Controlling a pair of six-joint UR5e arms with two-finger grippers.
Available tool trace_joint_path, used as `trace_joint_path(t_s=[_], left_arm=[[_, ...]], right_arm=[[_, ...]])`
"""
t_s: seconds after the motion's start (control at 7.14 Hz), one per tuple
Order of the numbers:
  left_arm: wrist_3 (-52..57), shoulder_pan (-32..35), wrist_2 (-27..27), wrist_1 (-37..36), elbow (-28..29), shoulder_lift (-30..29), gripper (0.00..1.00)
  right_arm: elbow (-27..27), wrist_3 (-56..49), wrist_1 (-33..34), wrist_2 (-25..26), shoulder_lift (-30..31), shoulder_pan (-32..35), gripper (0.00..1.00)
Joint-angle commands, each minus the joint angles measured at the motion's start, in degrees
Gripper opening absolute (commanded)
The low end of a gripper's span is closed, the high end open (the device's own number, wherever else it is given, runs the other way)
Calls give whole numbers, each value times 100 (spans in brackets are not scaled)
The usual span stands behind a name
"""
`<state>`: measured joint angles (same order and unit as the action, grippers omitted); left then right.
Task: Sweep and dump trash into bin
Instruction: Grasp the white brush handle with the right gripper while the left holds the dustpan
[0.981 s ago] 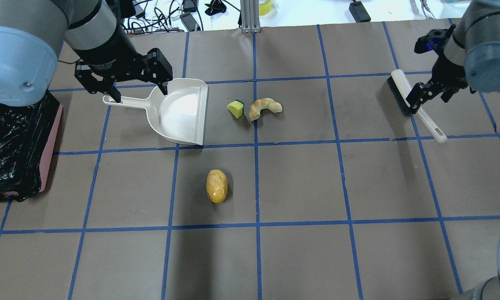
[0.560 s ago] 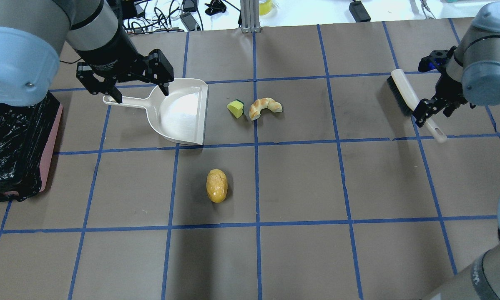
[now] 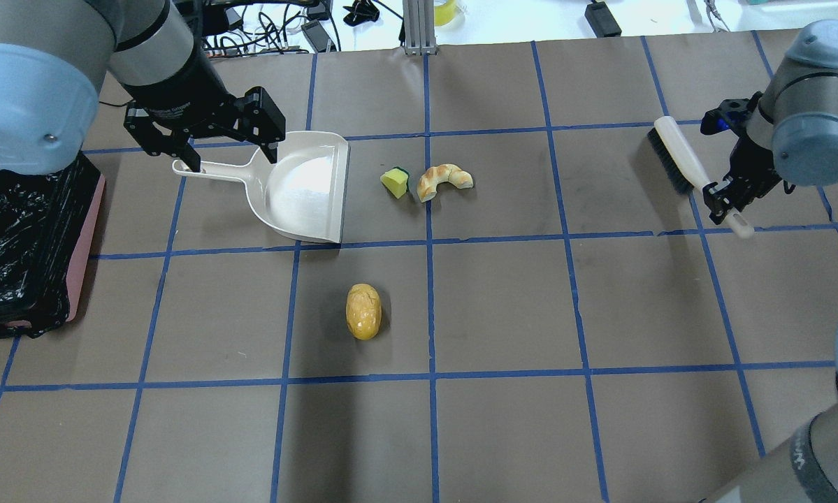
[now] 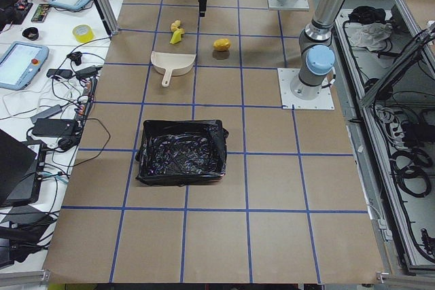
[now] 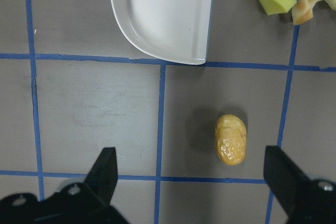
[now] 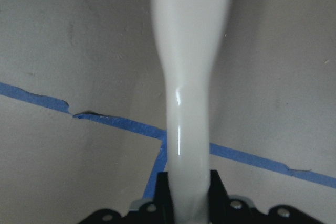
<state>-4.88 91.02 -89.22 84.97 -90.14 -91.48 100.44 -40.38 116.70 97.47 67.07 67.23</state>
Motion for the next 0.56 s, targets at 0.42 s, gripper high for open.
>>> trace_joint_path(t_s=[0.42], left_arm=[[1540, -1531, 300, -41, 5, -159, 100]], right_arm=[[-452, 1731, -111, 131, 10, 1174, 0]])
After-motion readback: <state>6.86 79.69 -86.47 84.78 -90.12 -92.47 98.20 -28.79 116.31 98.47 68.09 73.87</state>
